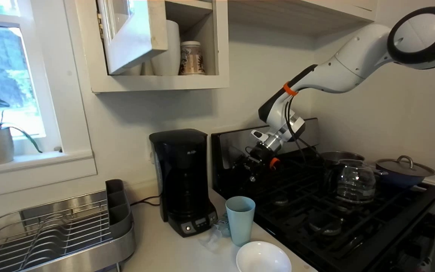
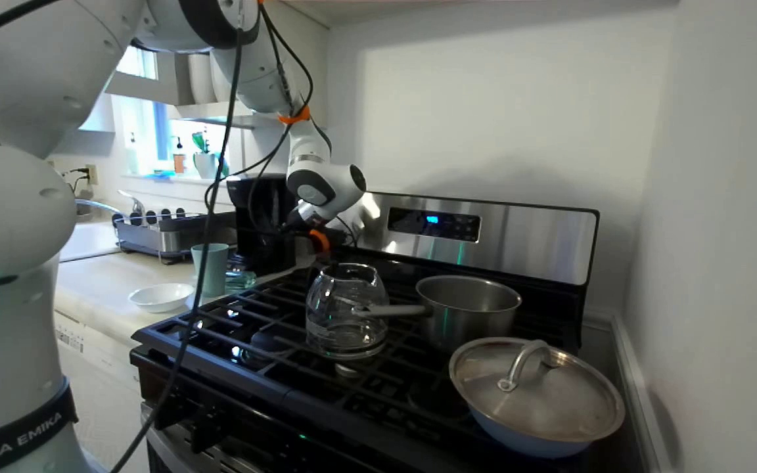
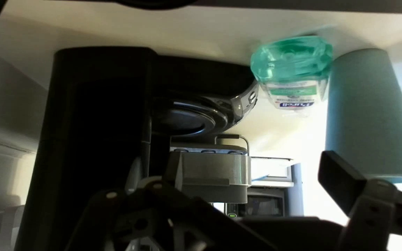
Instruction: Remove the bottle from the top of the stove
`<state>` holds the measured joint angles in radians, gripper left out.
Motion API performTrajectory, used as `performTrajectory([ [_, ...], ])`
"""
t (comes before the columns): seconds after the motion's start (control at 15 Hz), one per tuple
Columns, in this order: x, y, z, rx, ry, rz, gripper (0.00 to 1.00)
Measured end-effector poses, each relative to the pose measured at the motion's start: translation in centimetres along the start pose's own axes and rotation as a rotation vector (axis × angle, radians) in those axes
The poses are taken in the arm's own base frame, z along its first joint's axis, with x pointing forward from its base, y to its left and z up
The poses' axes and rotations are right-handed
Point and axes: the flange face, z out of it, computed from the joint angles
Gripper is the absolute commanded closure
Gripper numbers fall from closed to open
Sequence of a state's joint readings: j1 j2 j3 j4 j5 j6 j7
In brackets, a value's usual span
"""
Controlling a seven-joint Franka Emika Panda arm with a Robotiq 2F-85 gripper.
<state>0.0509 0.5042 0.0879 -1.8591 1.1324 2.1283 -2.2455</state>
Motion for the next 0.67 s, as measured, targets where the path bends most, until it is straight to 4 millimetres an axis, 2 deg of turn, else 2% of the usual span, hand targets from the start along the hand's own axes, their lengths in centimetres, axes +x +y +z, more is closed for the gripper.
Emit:
performTrajectory([
  [0.4, 6.1, -1.1, -4.8, 0.016, -0.284, 0.042, 0.00],
  [0.67, 8.5, -2.5, -7.4, -0.003, -0.441, 0.078, 0.00],
])
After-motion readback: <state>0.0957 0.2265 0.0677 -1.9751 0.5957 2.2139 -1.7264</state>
